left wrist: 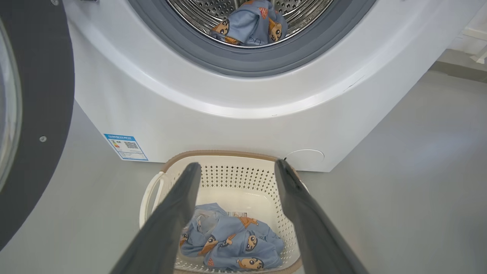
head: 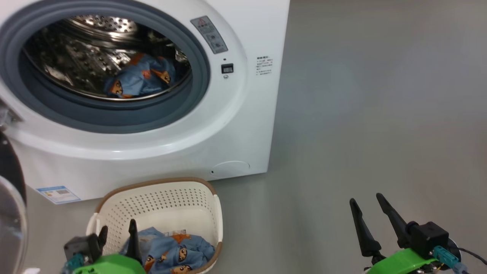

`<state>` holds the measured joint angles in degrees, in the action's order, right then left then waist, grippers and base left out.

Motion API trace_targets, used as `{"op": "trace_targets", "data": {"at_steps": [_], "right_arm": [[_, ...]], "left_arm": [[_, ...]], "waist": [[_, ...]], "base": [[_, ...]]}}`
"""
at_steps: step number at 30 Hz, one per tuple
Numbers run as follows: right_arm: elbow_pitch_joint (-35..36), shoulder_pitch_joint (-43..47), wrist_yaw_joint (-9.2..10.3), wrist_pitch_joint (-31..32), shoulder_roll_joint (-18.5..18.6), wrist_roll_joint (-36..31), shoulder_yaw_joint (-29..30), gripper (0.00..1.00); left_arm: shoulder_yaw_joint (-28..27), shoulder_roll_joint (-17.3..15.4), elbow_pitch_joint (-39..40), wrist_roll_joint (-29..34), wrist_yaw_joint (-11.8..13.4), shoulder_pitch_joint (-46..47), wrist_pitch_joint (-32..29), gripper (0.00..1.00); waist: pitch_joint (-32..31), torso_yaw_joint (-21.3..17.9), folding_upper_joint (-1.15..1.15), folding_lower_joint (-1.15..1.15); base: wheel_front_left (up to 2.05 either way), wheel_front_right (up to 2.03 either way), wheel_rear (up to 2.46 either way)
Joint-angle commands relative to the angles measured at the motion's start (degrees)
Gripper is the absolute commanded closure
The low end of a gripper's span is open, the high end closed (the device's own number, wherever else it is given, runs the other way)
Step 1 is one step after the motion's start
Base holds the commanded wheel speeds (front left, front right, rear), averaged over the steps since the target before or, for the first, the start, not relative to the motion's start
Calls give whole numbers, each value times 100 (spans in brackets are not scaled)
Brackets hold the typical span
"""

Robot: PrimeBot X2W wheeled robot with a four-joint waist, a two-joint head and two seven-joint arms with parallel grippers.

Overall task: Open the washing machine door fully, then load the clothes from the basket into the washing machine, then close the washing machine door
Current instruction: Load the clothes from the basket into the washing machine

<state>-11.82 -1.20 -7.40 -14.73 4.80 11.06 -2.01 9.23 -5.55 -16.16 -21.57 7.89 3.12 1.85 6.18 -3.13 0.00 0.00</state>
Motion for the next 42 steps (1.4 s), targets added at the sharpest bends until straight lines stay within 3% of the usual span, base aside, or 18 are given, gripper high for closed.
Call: {"op": "trace_targets", "data": {"at_steps": [1, 17, 34, 42], "right_arm": [[165, -222, -9, -27, -16, 22, -186, 0], [359, -1079, -9, -27, -151, 63, -405, 0], [469, -2146, -9, -27, -190, 76, -889, 0], [588, -2360, -9, -27, -191, 109, -956, 0]], "left_arm": [[-210, -93, 7, -133, 39, 333, -97, 0], [-79, -582, -2021, -269, -166, 2016, -1691, 0], [-254, -818, -4075, -561, -332, 3592, -1999, 0], [-335, -947, -4604, -680, -398, 4063, -1896, 0]], "waist": [[297, -232, 0, 0], [1755, -805, 0, 0], [3200, -1103, 0, 0], [3724, -1266, 0, 0]], "base": [[0, 0, 0], [0, 0, 0], [0, 0, 0], [0, 0, 0]]}}
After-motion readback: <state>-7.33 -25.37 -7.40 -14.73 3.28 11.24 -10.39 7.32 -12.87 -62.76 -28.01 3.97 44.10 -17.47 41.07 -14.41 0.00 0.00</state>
